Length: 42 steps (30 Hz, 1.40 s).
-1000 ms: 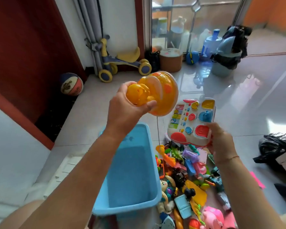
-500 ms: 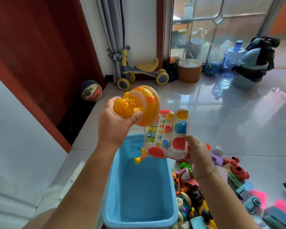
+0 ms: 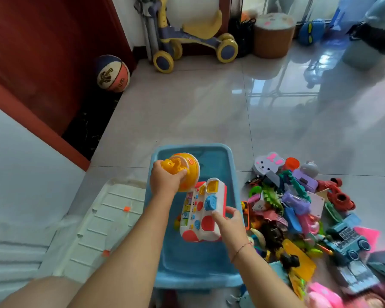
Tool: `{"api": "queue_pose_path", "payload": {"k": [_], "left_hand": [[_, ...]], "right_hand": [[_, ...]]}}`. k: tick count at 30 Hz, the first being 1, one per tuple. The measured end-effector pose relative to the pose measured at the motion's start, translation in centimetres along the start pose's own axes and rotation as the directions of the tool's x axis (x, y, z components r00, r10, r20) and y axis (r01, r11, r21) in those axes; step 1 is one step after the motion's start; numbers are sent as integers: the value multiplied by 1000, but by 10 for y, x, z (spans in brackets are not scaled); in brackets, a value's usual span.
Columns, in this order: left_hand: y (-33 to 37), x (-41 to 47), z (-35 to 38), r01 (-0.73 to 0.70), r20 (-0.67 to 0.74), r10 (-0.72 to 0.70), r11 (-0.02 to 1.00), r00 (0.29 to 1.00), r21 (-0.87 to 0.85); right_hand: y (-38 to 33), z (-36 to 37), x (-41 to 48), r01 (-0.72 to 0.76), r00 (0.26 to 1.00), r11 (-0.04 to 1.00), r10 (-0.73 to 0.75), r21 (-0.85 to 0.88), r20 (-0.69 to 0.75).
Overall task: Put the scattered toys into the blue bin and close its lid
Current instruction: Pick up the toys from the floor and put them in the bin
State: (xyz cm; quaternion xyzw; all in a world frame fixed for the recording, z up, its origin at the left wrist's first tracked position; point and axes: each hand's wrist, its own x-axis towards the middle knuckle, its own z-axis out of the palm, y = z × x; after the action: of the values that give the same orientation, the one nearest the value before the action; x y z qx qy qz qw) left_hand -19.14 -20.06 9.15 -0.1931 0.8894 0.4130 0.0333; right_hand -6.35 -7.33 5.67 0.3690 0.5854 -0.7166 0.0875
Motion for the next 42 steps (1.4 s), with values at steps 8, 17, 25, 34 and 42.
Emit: {"api": "queue_pose_path", "payload": {"k": [8,17,25,34,42], "left_hand": [[-43,32,49,35,141,-67,976,988,217],[-46,43,70,-60,222,4,968,975,244],[-30,1,96,-169,254,123,972,959,166],[1,-168,138,-559,165,564,825,809,-78],[-62,-225,181,-775,778,166,345,606,530]], "right_hand": [[56,12,25,-225,968,918,250,-326,36],[50,15,40,-309,914,662,404,-682,-22],[-10,-27,-8,271,962,918,-254,-288,97],[81,-202,47,-191,914,879,-4,-436,-406],[132,-204,48,-183,974,560,-11,-808,-228]]}}
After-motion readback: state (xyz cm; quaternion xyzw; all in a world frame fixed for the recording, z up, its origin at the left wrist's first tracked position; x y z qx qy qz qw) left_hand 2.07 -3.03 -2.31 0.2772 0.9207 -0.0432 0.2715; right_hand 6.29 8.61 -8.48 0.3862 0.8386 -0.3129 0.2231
